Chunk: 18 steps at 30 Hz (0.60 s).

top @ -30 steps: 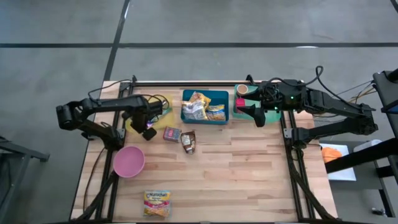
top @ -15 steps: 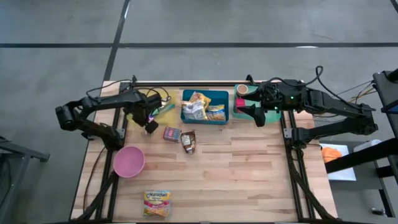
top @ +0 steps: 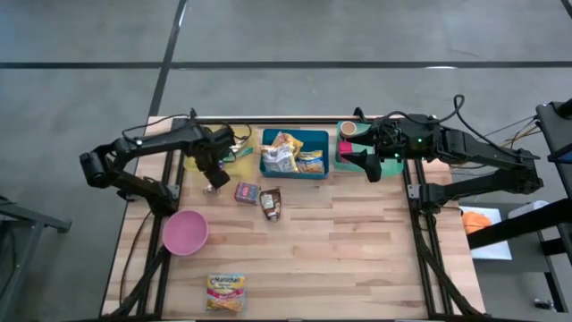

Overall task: Pick & Place Food Item
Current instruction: Adjust the yellow bin, then put the brown seasoning bottle into the light green bin

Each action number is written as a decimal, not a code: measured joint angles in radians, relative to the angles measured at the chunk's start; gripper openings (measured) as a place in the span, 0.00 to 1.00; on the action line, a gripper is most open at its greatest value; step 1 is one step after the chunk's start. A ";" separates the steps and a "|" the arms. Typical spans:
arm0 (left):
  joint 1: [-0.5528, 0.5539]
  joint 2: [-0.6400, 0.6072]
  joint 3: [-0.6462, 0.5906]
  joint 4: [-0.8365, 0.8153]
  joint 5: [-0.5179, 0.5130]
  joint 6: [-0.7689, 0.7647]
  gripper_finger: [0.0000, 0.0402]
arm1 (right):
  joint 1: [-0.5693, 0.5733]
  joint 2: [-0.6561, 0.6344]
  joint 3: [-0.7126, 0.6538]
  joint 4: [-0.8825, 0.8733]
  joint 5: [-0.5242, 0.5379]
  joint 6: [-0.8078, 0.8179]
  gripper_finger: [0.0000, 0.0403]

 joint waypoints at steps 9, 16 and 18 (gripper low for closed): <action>-0.014 0.000 0.001 -0.106 0.156 0.178 0.48 | 0.000 0.000 0.000 0.000 -0.002 -0.007 0.73; -0.090 0.000 -0.004 -0.078 0.162 0.202 0.62 | 0.000 0.000 0.000 -0.001 -0.002 -0.026 0.73; -0.112 0.000 -0.004 -0.073 0.162 0.202 0.66 | 0.000 0.000 0.000 -0.001 -0.002 -0.026 0.73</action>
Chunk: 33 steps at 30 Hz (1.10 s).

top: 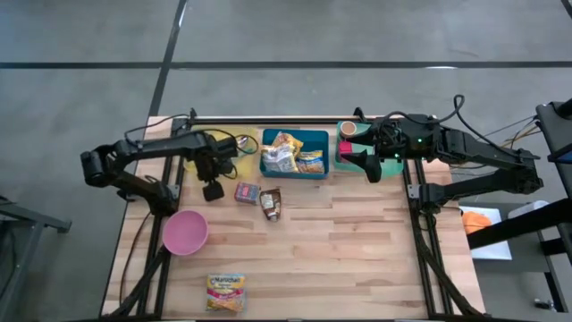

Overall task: Pick & Place Food Item
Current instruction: Put the brown seasoning bottle into the light green bin

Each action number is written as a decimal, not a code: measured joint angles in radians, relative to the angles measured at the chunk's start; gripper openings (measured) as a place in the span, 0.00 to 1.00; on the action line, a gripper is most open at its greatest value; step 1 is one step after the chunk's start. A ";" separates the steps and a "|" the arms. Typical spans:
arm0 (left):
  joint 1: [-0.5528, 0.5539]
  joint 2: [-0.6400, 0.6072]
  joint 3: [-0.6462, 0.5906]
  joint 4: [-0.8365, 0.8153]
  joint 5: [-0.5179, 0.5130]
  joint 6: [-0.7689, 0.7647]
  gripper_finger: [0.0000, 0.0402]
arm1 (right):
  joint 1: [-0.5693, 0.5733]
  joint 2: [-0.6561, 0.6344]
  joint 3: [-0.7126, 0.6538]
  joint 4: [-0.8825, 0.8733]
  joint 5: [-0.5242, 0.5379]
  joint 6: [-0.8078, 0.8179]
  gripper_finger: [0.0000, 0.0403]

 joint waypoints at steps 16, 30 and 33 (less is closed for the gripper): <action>-0.058 0.000 -0.047 0.066 -0.106 -0.073 0.74 | 0.000 0.000 0.000 0.000 -0.017 -0.003 0.73; -0.065 -0.004 -0.082 0.058 -0.125 -0.125 0.74 | 0.000 0.000 0.000 -0.001 -0.024 -0.003 0.73; -0.067 -0.039 -0.082 0.063 -0.134 -0.153 0.74 | 0.000 0.000 0.000 -0.001 -0.027 -0.003 0.73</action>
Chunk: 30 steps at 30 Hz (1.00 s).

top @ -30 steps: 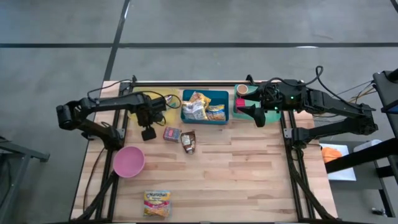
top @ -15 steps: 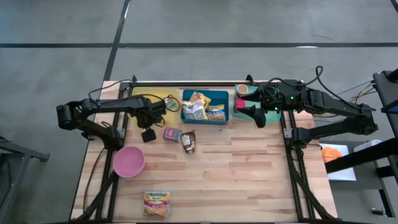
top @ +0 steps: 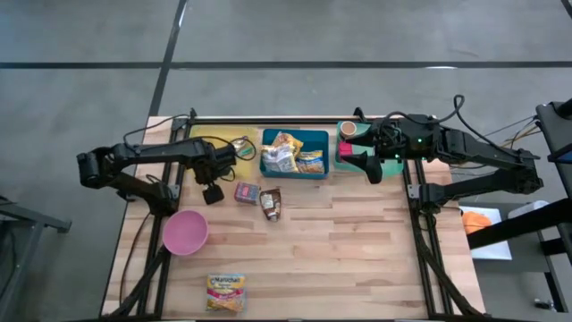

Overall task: Pick & Place Food Item
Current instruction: Put the brown seasoning bottle into the light green bin

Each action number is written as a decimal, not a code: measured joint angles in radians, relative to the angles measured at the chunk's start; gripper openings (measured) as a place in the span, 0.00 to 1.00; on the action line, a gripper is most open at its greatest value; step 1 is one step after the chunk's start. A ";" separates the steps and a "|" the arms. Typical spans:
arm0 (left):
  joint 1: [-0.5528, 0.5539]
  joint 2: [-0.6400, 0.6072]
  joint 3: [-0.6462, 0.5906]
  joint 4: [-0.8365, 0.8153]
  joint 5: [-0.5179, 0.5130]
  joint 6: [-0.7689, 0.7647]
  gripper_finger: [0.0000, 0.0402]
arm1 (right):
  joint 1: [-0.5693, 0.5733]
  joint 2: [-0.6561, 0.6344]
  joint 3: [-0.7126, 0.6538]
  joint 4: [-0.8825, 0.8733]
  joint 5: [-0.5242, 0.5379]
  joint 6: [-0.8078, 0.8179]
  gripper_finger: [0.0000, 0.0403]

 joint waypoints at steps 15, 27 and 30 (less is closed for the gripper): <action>-0.008 -0.141 -0.004 0.000 -0.051 -0.045 0.74 | 0.000 0.000 0.000 -0.002 -0.019 0.005 0.73; -0.007 -0.164 -0.155 -0.023 0.010 -0.357 0.74 | 0.000 0.000 0.000 -0.001 -0.025 0.027 0.73; -0.011 -0.174 -0.146 -0.013 0.009 -0.367 0.74 | 0.000 0.000 0.000 0.000 -0.026 0.027 0.73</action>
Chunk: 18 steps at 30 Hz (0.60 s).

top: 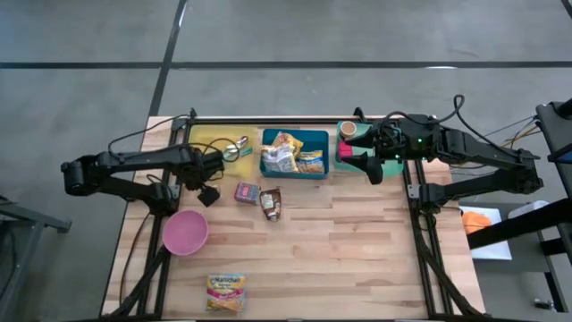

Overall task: Pick & Place Food Item
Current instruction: Put the brown seasoning bottle into the light green bin

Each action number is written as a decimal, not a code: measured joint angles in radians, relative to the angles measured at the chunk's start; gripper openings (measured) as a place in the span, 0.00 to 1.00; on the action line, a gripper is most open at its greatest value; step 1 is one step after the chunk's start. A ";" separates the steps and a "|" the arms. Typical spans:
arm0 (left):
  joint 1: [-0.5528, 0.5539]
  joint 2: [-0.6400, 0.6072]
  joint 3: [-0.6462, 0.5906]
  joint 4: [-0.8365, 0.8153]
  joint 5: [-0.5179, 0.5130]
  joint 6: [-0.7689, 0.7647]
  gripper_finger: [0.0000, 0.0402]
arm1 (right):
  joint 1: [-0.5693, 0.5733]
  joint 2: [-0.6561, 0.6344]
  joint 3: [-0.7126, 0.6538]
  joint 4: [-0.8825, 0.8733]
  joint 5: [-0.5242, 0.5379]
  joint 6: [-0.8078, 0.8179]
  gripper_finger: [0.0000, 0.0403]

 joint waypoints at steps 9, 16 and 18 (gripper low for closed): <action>-0.018 -0.004 0.004 0.094 -0.025 0.041 0.74 | 0.000 0.000 0.000 0.001 -0.017 0.011 0.73; -0.018 0.007 -0.002 0.114 -0.021 0.043 0.74 | 0.012 0.000 0.000 0.004 -0.023 0.010 0.73; -0.023 0.015 -0.002 0.122 -0.017 0.046 0.74 | 0.019 0.000 0.000 0.004 -0.023 0.010 0.73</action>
